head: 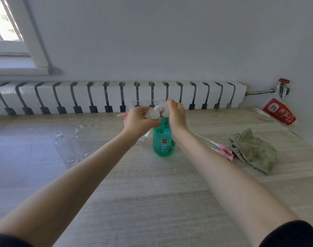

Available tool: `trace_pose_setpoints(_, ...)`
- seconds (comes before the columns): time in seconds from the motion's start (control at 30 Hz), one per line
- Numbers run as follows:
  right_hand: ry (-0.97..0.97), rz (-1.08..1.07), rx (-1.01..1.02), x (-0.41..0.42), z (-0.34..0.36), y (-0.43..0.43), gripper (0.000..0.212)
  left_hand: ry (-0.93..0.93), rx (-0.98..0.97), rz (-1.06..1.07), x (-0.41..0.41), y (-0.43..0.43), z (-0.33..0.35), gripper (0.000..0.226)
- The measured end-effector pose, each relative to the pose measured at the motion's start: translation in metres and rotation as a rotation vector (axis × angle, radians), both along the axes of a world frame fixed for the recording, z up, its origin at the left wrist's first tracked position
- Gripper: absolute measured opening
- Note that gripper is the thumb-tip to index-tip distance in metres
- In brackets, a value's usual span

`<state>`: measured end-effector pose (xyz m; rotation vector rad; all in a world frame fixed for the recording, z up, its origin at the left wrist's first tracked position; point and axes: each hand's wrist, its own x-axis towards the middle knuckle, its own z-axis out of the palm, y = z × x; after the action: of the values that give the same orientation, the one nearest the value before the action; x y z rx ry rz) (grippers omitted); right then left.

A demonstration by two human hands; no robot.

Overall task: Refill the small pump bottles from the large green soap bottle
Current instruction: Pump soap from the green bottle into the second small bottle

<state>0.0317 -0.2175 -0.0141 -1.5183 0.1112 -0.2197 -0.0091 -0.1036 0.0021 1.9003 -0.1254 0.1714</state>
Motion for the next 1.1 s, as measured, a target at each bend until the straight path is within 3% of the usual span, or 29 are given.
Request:
trace_pose_setpoints(0.43,0.013,0.030,-0.012,-0.003,0.002,-0.003,0.017,0.005,-0.008,-0.024,-0.003,0.002,-0.001,0.028)
trace_pose_setpoints(0.6,-0.002,0.014,-0.022,-0.007,0.006,0.004,0.060,0.001,-0.024,-0.024,-0.004,0.000,0.006,0.028)
trace_pose_setpoints(0.77,0.013,-0.006,-0.034,-0.011,0.007,0.007,0.065,0.002,-0.022,-0.014,-0.006,0.000,0.007,0.026)
trace_pose_setpoints(1.1,0.005,-0.009,0.007,-0.004,0.003,0.001,0.023,0.025,0.010,0.011,-0.002,0.000,0.004,0.029)
